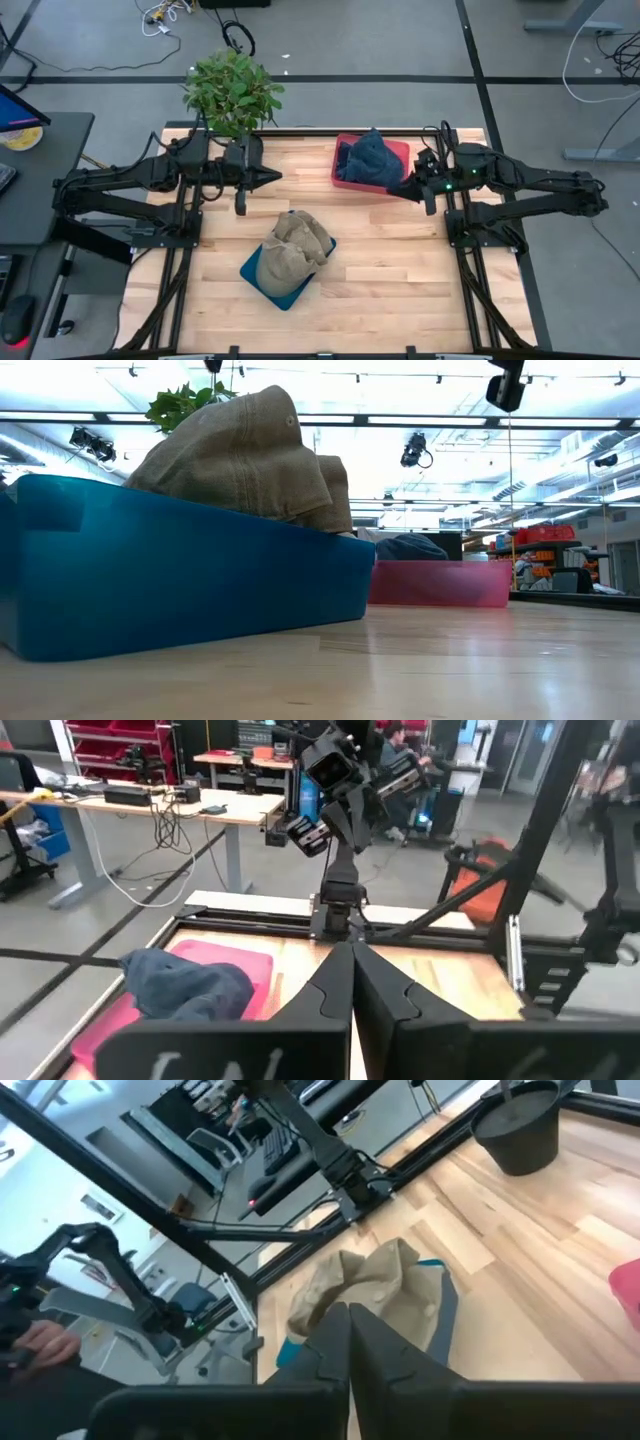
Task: Pick & Place hat
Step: Return to home position
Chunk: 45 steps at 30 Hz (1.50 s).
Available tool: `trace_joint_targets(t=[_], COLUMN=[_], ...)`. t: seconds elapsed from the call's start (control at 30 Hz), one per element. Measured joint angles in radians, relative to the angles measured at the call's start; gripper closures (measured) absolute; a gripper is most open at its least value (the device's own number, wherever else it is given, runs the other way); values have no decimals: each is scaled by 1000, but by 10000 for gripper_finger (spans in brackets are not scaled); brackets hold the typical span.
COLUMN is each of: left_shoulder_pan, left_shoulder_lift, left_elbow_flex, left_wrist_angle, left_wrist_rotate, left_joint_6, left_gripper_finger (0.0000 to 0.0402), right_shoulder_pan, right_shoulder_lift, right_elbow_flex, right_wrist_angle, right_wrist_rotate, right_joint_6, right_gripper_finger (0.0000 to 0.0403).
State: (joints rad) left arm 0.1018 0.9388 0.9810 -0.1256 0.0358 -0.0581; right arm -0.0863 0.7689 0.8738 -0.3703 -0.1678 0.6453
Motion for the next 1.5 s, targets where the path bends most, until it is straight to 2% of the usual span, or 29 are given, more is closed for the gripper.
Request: trace_joint_targets(t=[0.23,0.37,1.03,1.33,1.5], left_shoulder_pan=[2,2,2,2,0], left_shoulder_lift=[-102,-182,-561,-663,-713], left_elbow_flex=[-206,-324,-743,-919,-964], left_wrist_angle=[218,332,556,684,727], left_wrist_rotate=[2,-4,-81,-103,-102], left_joint_6=[-109,-164,-245,-281,-298], left_gripper_finger=[399,399,399,399,399], right_shoulder_pan=[20,19,19,19,19], right_shoulder_lift=[-28,-45,11,54,62], right_elbow_flex=[0,0,0,0,0], right_wrist_angle=[2,2,3,17,18], right_wrist_rotate=[19,-20,-39,-39,-39], right_joint_6=[29,69,134,124,124], right_gripper_finger=[399,400,394,392,392])
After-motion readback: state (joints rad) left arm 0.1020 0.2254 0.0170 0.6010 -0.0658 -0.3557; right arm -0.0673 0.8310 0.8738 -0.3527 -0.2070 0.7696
